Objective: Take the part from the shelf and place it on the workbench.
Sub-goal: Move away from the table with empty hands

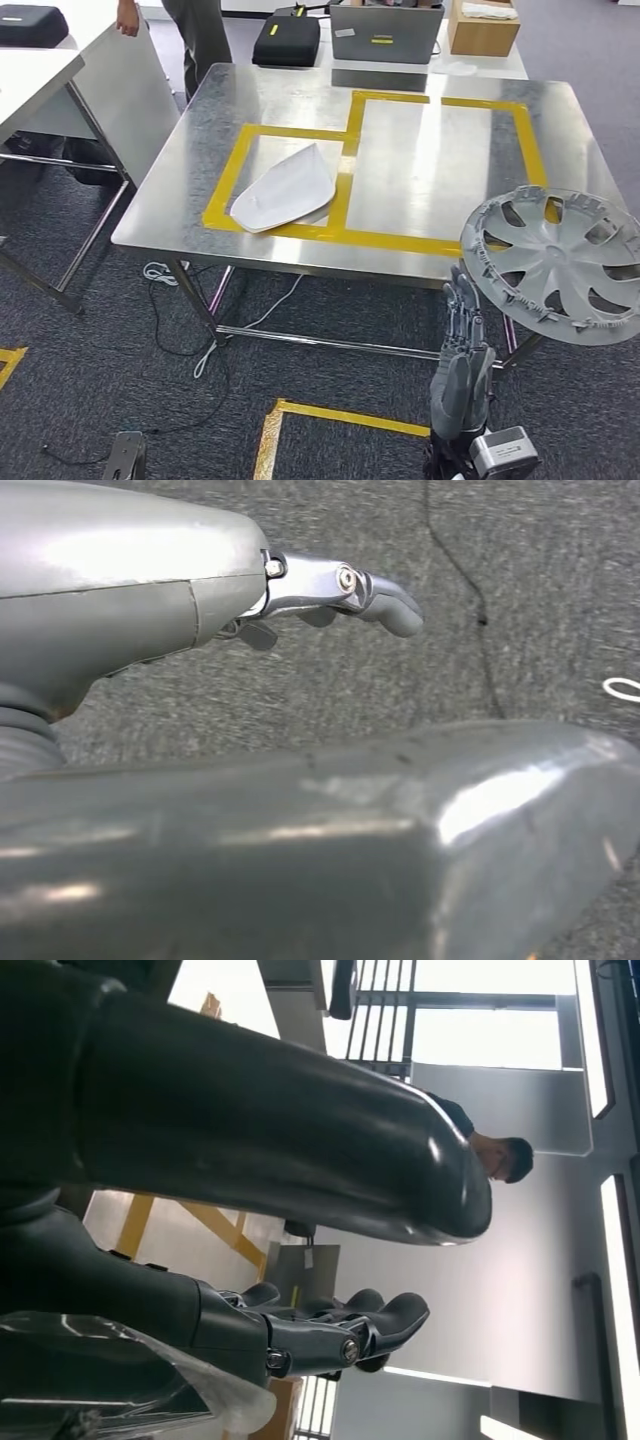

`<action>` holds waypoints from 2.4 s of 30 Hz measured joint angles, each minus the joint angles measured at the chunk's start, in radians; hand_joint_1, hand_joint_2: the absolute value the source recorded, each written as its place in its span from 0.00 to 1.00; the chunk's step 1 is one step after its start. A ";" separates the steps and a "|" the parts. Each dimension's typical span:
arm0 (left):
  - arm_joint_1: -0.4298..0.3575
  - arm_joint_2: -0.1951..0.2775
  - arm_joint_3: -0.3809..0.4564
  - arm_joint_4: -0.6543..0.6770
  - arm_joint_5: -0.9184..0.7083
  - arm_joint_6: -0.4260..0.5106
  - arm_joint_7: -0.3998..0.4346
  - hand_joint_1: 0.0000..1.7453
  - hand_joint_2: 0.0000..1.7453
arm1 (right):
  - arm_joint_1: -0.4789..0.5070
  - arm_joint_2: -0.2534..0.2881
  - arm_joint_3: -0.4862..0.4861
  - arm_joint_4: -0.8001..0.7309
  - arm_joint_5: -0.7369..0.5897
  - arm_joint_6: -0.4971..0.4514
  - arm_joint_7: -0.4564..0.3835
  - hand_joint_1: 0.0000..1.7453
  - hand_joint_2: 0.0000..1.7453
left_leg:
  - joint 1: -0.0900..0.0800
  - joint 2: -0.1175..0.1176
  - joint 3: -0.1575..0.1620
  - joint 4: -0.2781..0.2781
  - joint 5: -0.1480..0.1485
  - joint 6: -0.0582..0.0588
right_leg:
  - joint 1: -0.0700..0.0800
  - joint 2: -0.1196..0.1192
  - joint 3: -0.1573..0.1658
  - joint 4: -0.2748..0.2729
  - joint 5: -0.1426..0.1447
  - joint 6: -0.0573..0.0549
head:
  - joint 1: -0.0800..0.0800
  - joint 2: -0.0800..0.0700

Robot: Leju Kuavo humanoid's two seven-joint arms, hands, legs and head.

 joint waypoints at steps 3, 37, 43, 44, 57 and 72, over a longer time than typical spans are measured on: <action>0.001 0.002 0.001 0.000 0.000 0.000 0.001 0.00 0.00 | 0.002 0.000 0.000 0.000 -0.001 -0.001 0.000 0.00 0.00 | 0.011 0.000 -0.017 0.162 -0.082 -0.014 | 0.000 -0.001 -0.037 0.012 0.029 0.000 | -0.002 0.000; 0.007 0.005 0.005 0.000 -0.001 -0.001 0.001 0.00 0.00 | 0.005 0.000 0.000 -0.008 -0.001 -0.006 -0.001 0.00 0.00 | 0.014 0.001 0.082 0.056 0.015 -0.016 | 0.003 -0.003 -0.077 0.041 0.039 0.003 | -0.004 0.000; 0.005 0.005 0.005 0.000 -0.001 -0.001 0.001 0.00 0.00 | 0.005 0.000 0.000 -0.008 -0.001 -0.007 -0.001 0.00 0.00 | 0.008 0.002 0.163 -0.124 0.013 0.028 | 0.004 -0.001 -0.127 0.069 0.061 0.034 | -0.002 0.000; 0.005 0.005 0.005 0.000 -0.001 -0.001 0.001 0.00 0.00 | 0.005 0.000 0.000 -0.008 -0.001 -0.008 -0.001 0.00 0.00 | 0.010 0.005 0.152 -0.128 0.025 0.037 | 0.003 0.001 -0.139 0.088 0.034 0.039 | -0.001 0.000; 0.003 0.009 0.006 0.000 0.000 -0.003 -0.002 0.00 0.00 | -0.002 0.000 0.001 -0.010 0.003 -0.006 0.001 0.00 0.00 | 0.005 0.010 -0.010 -0.117 0.185 0.012 | -0.001 0.011 0.079 -0.005 -0.065 0.032 | 0.006 0.000; 0.007 0.016 0.007 0.000 0.001 -0.005 -0.004 0.00 0.00 | -0.003 0.000 0.009 -0.008 0.010 -0.004 0.004 0.00 0.00 | -0.008 0.000 0.174 -0.124 0.011 0.034 | 0.008 -0.001 -0.109 0.057 0.068 0.018 | -0.001 0.000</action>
